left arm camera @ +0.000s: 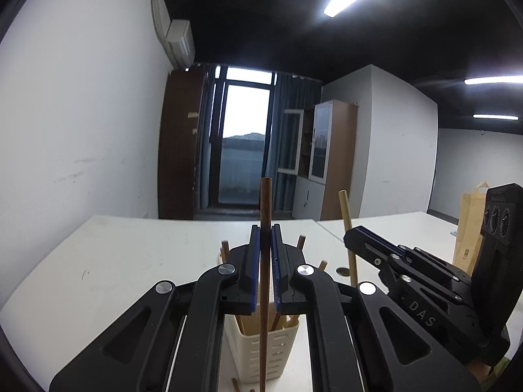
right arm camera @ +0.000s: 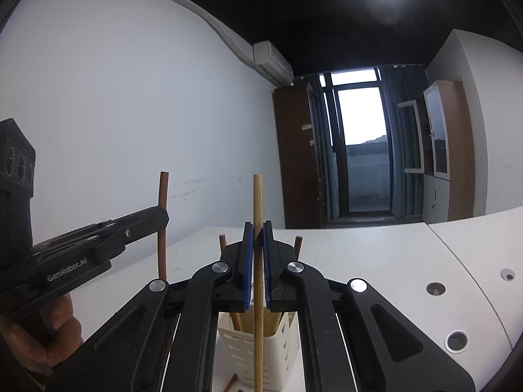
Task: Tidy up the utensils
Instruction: 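Lift the wooden chopstick upright and raise it over the cream holder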
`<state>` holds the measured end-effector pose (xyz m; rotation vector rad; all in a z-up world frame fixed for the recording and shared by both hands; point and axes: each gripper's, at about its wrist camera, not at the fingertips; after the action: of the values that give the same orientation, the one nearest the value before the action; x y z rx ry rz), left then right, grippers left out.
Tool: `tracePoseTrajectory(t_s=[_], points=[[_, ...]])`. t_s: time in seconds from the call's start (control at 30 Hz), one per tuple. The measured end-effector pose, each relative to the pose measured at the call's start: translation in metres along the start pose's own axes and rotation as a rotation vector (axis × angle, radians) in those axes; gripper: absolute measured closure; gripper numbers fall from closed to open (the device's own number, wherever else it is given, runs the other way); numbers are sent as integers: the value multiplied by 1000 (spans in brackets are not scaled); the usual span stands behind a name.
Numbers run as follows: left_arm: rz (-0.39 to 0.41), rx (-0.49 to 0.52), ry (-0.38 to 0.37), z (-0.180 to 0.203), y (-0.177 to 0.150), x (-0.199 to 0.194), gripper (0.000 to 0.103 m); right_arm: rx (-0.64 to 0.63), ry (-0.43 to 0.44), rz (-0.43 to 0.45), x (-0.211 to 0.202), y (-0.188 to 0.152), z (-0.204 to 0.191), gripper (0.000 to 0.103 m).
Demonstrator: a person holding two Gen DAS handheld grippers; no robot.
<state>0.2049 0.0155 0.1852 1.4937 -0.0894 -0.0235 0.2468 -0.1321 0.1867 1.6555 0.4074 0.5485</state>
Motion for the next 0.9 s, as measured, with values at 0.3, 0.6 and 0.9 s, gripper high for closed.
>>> tracePoseTrajectory(t_s=[0.3, 0.6, 0.9], points=[[197, -9, 22, -3, 10, -12, 97, -8, 6, 178, 0, 11, -3, 97], [374, -40, 38, -2, 11, -26, 97, 25, 19, 283, 7, 15, 8, 97], [476, -47, 27, 4, 7, -18, 97, 35, 6, 436, 12, 3, 11, 97]])
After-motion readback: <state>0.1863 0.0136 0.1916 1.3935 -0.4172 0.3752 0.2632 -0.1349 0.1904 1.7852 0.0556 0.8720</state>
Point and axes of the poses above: each gripper's, at about its wrist camera, not at the fingertips, and x roughly the way its jaws point, z to its right, y to its top, and after that the axes turned 11 degrees about z, right-handed
